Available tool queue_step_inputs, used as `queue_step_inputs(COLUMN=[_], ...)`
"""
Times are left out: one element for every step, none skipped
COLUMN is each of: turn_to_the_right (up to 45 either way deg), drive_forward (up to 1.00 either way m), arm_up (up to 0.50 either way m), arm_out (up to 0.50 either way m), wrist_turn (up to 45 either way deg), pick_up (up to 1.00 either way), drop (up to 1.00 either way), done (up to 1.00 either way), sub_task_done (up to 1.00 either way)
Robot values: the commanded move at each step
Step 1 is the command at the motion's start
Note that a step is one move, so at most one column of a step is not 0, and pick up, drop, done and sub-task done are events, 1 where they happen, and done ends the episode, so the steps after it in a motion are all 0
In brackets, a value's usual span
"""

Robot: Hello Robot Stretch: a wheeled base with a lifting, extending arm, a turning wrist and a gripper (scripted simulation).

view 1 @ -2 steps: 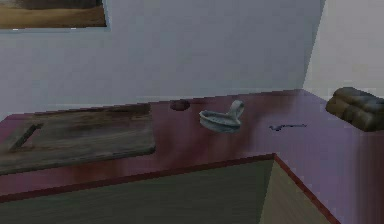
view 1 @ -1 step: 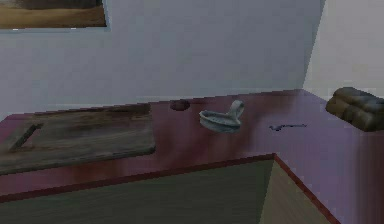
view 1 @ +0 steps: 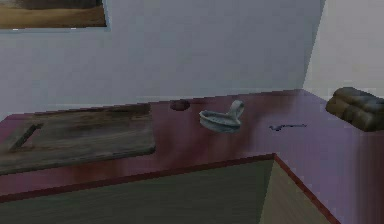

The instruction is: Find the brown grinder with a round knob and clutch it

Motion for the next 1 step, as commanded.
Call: queue_step_inputs(turn_to_the_right=[0.0], drive_forward=[0.0], arm_up=[0.0], arm_out=[0.0], wrist_turn=[45.0], pick_up=[0.0], drop=[0.0], done=[0.0], sub_task_done=[0.0])
